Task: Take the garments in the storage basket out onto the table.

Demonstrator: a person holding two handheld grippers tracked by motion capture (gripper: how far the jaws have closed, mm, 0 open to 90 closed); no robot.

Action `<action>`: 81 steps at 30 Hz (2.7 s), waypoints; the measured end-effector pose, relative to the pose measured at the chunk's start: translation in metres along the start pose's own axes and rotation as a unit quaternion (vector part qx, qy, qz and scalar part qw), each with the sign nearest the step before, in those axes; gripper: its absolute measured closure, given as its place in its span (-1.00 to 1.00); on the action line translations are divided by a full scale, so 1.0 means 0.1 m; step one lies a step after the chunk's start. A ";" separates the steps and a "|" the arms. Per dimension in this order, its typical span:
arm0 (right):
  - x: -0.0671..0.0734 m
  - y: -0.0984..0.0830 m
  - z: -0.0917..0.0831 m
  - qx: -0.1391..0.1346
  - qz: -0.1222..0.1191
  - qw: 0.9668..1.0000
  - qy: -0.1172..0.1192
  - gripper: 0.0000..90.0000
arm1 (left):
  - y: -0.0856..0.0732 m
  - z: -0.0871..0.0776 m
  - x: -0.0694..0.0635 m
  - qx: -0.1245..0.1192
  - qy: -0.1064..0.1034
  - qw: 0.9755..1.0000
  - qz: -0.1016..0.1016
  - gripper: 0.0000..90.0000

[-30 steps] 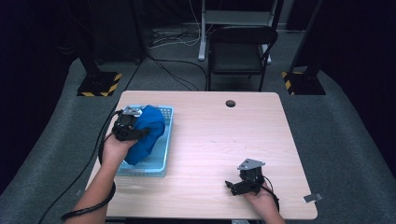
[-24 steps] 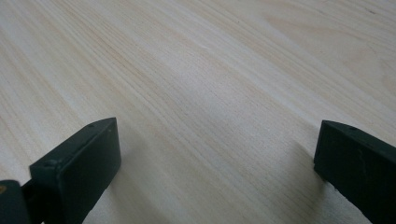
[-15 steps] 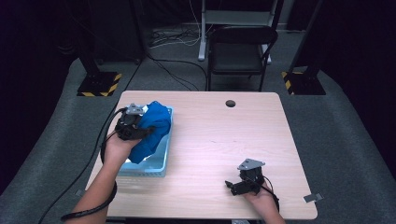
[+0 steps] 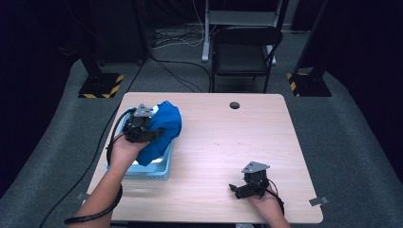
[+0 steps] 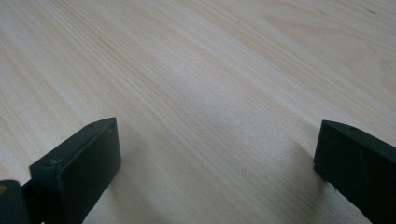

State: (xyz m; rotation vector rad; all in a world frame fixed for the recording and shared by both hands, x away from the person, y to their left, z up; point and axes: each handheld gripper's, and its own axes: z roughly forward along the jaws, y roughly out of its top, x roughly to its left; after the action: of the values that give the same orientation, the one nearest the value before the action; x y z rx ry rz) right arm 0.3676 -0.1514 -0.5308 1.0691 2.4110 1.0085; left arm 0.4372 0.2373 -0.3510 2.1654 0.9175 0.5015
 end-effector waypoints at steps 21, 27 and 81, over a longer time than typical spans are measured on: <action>0.00 0.00 0.00 0.000 0.000 1.000 0.000 -1.00 | 0.22 0.11 -0.41 -0.012 -0.037 0.998 0.046 0.43; 0.00 0.00 0.00 0.000 0.000 1.000 0.000 -1.00 | 0.25 0.16 -0.47 -0.012 -0.042 0.998 0.050 0.43; 0.00 0.00 0.00 0.000 -0.002 1.000 0.002 -1.00 | 0.36 0.71 -1.06 -0.006 -0.094 0.993 0.076 0.43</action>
State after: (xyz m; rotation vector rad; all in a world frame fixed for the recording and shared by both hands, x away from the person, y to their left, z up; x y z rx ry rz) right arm 0.3678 -0.1516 -0.5308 1.0624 2.4153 1.0089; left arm 0.4237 0.1083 -0.3791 2.2372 0.6502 0.3675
